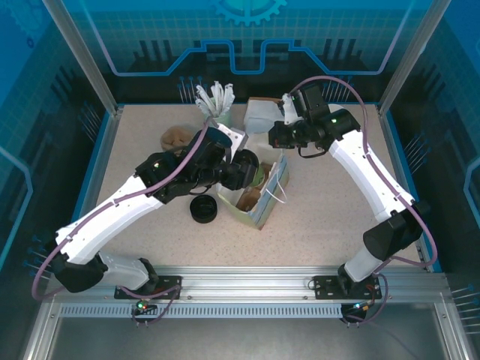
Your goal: Pack the takeout coffee
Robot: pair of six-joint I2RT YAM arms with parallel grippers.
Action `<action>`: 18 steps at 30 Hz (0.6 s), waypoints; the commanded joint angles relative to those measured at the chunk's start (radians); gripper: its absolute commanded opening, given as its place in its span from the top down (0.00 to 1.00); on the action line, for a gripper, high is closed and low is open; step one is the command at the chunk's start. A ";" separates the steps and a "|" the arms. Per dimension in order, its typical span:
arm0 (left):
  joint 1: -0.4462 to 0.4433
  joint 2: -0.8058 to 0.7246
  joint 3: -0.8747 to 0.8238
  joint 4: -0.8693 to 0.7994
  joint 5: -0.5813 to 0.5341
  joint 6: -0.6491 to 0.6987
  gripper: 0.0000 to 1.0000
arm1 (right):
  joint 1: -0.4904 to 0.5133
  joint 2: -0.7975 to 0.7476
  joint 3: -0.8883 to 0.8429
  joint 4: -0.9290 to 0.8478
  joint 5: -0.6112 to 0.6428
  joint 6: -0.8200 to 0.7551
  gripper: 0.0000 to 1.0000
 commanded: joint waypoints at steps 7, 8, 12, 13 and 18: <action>0.007 -0.016 -0.099 0.184 -0.023 0.026 0.36 | 0.013 -0.017 0.068 0.021 -0.014 -0.076 1.00; 0.007 -0.012 -0.104 0.193 -0.023 0.030 0.36 | 0.012 -0.017 0.066 0.024 -0.013 -0.077 1.00; 0.007 0.014 -0.113 0.228 -0.039 0.074 0.35 | 0.011 -0.019 0.040 0.044 -0.024 -0.083 1.00; 0.006 0.021 -0.114 0.242 -0.043 0.089 0.34 | 0.011 -0.023 0.025 0.058 -0.031 -0.085 1.00; 0.008 0.054 -0.110 0.282 -0.065 0.109 0.33 | 0.010 -0.025 -0.006 0.082 -0.028 -0.089 1.00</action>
